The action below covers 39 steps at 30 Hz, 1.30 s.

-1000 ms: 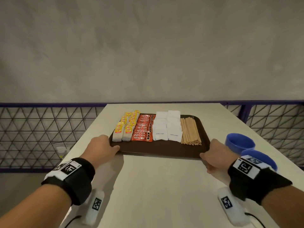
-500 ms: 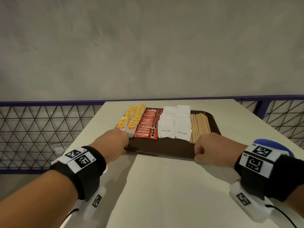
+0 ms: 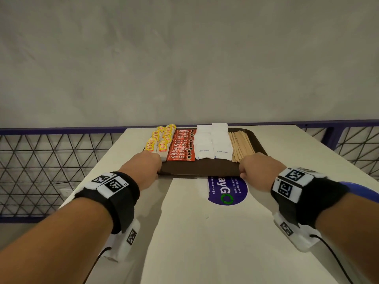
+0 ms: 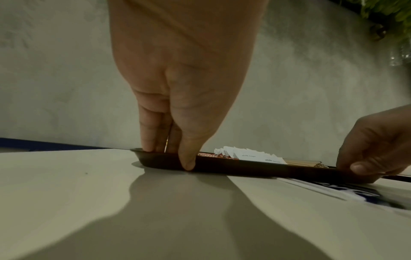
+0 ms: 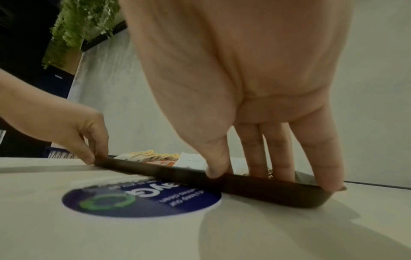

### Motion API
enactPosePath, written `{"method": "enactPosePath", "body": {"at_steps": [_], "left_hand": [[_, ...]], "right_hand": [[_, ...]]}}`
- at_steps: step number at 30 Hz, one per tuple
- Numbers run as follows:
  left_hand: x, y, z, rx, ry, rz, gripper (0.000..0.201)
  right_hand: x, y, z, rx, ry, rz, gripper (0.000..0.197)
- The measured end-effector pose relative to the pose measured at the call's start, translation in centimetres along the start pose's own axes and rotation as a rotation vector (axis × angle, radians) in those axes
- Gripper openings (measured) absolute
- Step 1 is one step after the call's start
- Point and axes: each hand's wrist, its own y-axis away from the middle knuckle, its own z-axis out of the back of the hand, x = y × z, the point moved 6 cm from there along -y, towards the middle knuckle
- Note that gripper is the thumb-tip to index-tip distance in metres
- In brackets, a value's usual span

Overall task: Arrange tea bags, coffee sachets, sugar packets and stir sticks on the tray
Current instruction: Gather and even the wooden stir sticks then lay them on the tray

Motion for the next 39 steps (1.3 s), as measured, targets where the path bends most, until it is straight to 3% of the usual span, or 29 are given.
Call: {"method": "enactPosePath", "body": {"at_steps": [15, 21, 24, 28, 32, 36, 39], "left_hand": [[-0.3, -3.3, 0.2, -0.019, 0.047, -0.01, 0.023], [-0.3, -3.0, 0.1, -0.004, 0.06, -0.01, 0.026], [-1.0, -1.1, 1.1, -0.016, 0.045, -0.059, 0.025], [-3.8, 3.2, 4.4, -0.083, 0.025, -0.188, 0.026], [-9.7, 9.1, 8.3, -0.185, 0.023, -0.364, 0.016], [-19.2, 15.1, 10.4, -0.254, 0.081, -0.618, 0.02], [-27.0, 18.1, 9.2, -0.208, 0.116, -0.833, 0.032]], "right_hand": [[-1.8, -3.6, -0.9, -0.016, 0.051, -0.064, 0.024], [-1.6, -2.7, -0.5, 0.032, -0.042, -0.018, 0.028], [-1.7, 0.1, 2.1, 0.079, -0.124, 0.039, 0.038], [-4.1, 6.7, 7.3, 0.049, -0.223, 0.074, 0.033], [-10.3, 14.3, 10.2, 0.024, -0.122, 0.028, 0.018], [-15.6, 18.8, 9.1, 0.098, 0.004, -0.032, 0.026], [-17.9, 20.0, 6.3, 0.142, 0.116, -0.011, 0.034]]}}
